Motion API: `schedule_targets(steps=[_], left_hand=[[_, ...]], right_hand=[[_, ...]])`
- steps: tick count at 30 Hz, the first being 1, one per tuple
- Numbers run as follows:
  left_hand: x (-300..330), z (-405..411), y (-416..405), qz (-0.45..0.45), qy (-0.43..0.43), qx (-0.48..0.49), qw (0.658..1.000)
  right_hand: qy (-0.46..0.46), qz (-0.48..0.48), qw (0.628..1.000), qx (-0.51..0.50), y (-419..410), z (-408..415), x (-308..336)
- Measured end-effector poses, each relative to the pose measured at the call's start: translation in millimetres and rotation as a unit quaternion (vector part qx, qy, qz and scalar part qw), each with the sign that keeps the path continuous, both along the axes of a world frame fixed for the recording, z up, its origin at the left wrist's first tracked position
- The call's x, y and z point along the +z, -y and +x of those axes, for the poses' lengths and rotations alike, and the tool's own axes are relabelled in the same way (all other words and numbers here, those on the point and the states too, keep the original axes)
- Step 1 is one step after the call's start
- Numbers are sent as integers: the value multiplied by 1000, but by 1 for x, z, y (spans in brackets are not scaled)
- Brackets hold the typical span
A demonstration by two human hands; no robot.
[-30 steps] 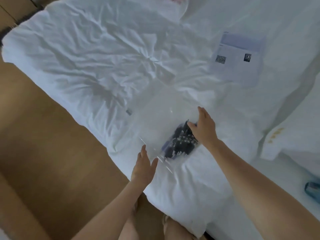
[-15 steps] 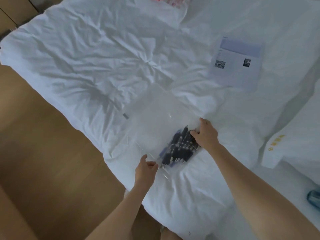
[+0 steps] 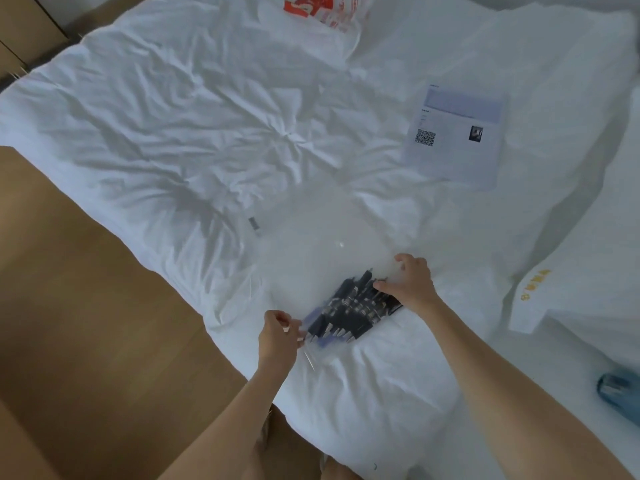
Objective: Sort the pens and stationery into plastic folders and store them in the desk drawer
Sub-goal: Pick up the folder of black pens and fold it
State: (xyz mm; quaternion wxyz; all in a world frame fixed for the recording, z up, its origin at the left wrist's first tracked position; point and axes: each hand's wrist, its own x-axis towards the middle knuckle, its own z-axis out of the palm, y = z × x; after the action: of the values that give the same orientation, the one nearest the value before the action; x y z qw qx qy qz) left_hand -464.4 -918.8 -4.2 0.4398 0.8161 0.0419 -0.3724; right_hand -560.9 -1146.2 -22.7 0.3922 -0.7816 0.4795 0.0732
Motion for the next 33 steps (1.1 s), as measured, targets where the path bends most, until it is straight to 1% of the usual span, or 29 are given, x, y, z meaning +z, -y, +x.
schedule_targets(steps=[2, 5, 6, 8, 14, 17, 19, 21, 24, 27, 30, 33], left_hand=[[-2, -1, 0, 12, 15, -19, 1000], [-3, -1, 0, 3, 22, -18, 1000], [-4, 0, 0, -8, 16, -5, 1000], [-6, -2, 1, -25, 2, -8, 1000], [-8, -4, 7, -66, 0, -3, 998], [-7, -3, 12, -74, 16, -17, 997], [-3, -4, 15, -77, 25, -25, 996], [0, -5, 18, -79, 31, -36, 996], [10, -4, 23, -91, 38, -55, 994], [28, 4, 33, -121, 28, -57, 991], [57, 18, 51, -153, 43, -72, 985], [96, 34, 75, -200, 75, -108, 971]], right_hand=[[29, 18, 999, -29, -1, -2, -1], [49, 37, 997, -41, 0, -5, -2], [52, 43, 997, -40, 0, -6, -2], [54, 49, 997, -39, 1, -8, -4], [55, 62, 995, -57, -1, -13, -8], [65, 65, 993, -75, 1, -17, -8], [76, 63, 990, -96, 5, -21, -6], [96, 60, 984, -140, 9, -25, -1], [125, 24, 975, -182, 14, -36, 11], [174, 25, 958, -225, 17, -47, 30], [249, 48, 922, -291, 19, -53, 61], [323, 54, 888, -323, 23, -57, 109]])
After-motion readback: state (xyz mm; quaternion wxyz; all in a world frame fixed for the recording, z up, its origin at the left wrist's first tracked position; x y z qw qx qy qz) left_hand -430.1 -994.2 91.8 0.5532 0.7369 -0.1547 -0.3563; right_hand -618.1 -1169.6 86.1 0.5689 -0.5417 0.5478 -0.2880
